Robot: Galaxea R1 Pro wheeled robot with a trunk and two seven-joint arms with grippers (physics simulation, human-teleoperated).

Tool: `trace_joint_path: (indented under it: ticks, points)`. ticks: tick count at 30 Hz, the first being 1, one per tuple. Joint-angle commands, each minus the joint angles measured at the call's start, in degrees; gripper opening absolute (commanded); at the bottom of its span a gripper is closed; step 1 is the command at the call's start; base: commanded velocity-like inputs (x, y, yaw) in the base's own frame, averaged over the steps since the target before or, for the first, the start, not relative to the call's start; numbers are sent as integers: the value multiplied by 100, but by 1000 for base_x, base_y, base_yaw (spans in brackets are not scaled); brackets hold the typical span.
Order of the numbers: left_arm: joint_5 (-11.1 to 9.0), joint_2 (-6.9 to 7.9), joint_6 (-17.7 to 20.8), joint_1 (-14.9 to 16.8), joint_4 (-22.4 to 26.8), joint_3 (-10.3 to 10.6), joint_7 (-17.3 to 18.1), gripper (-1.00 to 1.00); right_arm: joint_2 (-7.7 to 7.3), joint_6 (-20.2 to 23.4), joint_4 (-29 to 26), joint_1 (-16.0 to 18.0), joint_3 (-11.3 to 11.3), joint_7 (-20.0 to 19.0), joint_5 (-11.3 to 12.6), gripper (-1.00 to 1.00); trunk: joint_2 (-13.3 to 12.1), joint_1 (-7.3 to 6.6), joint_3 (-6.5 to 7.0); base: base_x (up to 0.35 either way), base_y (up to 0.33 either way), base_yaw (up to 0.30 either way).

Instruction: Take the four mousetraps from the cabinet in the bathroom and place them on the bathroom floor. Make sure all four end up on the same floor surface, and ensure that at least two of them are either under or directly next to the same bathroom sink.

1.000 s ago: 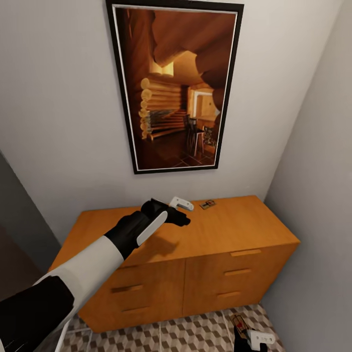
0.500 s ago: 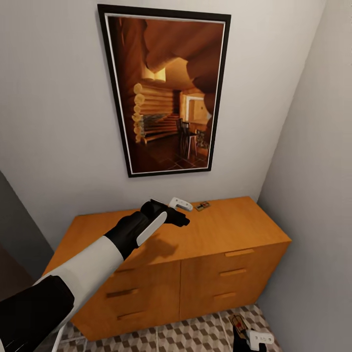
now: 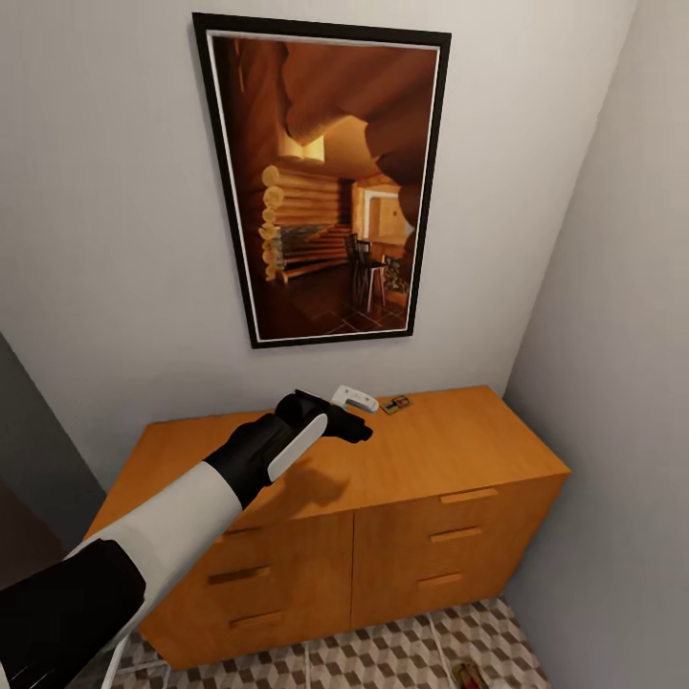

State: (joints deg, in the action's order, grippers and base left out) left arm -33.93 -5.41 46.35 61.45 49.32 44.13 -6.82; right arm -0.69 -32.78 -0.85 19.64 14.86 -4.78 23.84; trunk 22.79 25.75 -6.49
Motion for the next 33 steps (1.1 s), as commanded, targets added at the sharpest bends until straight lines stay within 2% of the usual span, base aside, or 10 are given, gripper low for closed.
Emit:
trace_joint_path:
  ticks: [1,4,7,13,26,29,33]
  points:
    - [-61,0,14,8,6,14,-57,100,-1,12,6,-80,17,-54,60,-100,13,4,-12,0,0,0]
    - [-61,1,14,8,8,11,-57,100,10,71,6,-330,18,-52,65,-100,13,4,-12,0,0,0]
    - [-65,4,14,8,-13,9,-57,100,62,114,12,-421,18,-49,67,-100,13,4,-12,0,0,0]
    - [-69,-6,20,8,-21,8,-57,100,101,174,8,-450,17,-38,68,-100,13,4,-12,87,0,0]
    - [-77,-31,17,8,-102,21,-45,100,104,184,6,-453,17,-41,68,-100,13,4,-12,300,0,0]
    - [-78,-41,11,3,-163,85,94,100,104,184,6,-453,17,-41,68,-100,13,4,-12,184,0,0]
    - [-72,-46,-23,-2,-255,328,386,100,104,184,6,-453,17,-41,68,-100,13,4,-12,48,0,0]
